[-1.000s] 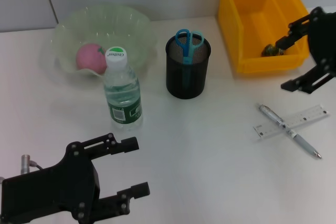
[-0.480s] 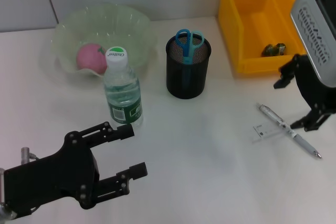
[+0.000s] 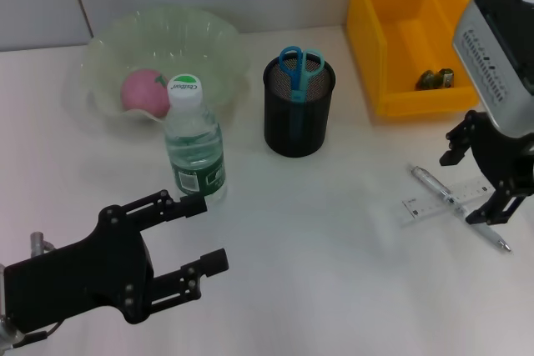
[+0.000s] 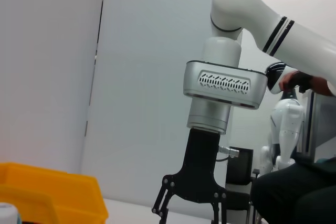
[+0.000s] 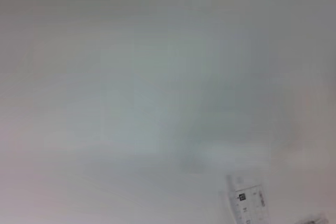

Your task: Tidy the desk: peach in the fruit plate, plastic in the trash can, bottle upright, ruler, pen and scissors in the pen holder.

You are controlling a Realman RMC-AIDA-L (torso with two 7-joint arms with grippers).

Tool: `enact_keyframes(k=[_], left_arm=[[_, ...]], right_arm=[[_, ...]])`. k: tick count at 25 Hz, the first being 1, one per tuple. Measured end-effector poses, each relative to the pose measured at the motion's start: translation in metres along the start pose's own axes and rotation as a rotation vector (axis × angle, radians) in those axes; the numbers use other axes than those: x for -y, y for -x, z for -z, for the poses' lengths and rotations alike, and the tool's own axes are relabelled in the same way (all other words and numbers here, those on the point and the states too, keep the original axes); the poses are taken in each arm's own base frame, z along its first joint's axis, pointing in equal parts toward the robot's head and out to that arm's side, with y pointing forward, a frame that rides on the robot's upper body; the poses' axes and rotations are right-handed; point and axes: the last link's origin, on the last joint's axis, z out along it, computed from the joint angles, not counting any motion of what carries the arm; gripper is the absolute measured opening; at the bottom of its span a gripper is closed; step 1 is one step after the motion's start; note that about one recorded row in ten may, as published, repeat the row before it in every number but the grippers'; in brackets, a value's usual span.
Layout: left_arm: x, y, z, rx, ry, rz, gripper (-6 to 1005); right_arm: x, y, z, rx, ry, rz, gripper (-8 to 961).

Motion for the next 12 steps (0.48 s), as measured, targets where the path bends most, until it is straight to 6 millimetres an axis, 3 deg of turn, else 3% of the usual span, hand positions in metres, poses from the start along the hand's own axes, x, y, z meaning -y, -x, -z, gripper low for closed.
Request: enact_keyframes(k=[12], left_arm=[[0.001, 0.003, 0.0, 0.02, -0.013, -0.034, 694]], right_arm=[[0.011, 0.005, -0.017, 0.004, 0.04, 0.018, 835]])
